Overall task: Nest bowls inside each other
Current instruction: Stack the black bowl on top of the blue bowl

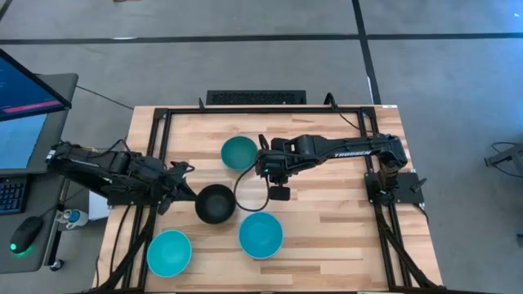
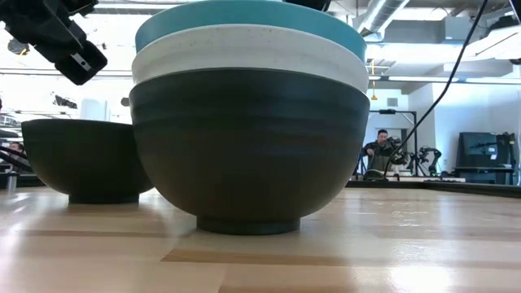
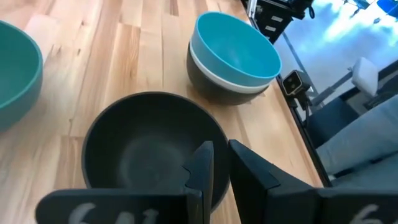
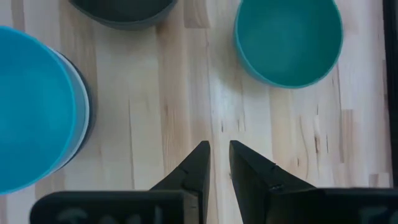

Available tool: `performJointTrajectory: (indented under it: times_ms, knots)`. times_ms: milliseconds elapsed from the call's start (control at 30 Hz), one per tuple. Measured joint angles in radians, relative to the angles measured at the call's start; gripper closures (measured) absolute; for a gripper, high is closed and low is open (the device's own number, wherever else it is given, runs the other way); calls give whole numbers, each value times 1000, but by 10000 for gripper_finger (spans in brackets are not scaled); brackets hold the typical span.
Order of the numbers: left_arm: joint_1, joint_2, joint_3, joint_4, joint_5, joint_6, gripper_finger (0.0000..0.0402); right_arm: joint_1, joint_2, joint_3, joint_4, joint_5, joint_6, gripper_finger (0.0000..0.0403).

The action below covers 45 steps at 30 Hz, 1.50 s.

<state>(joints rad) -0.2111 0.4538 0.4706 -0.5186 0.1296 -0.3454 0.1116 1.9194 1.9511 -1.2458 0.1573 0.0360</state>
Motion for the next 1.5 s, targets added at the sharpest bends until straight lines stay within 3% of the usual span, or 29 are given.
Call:
performJointTrajectory:
  times_ms: [400,967,1333,1500]
  knots:
    - [-62,0,0,6,-109,25,361,55,0,0,57,-2,-82,320]
    - [-106,0,0,13,-112,45,361,57,-4,-8,297,0,-149,320]
    - [-116,-3,0,18,-111,3,361,66,-57,-335,792,-52,-91,320]
    - [-116,-2,0,35,-115,-17,361,64,-182,-552,975,-45,-44,330]
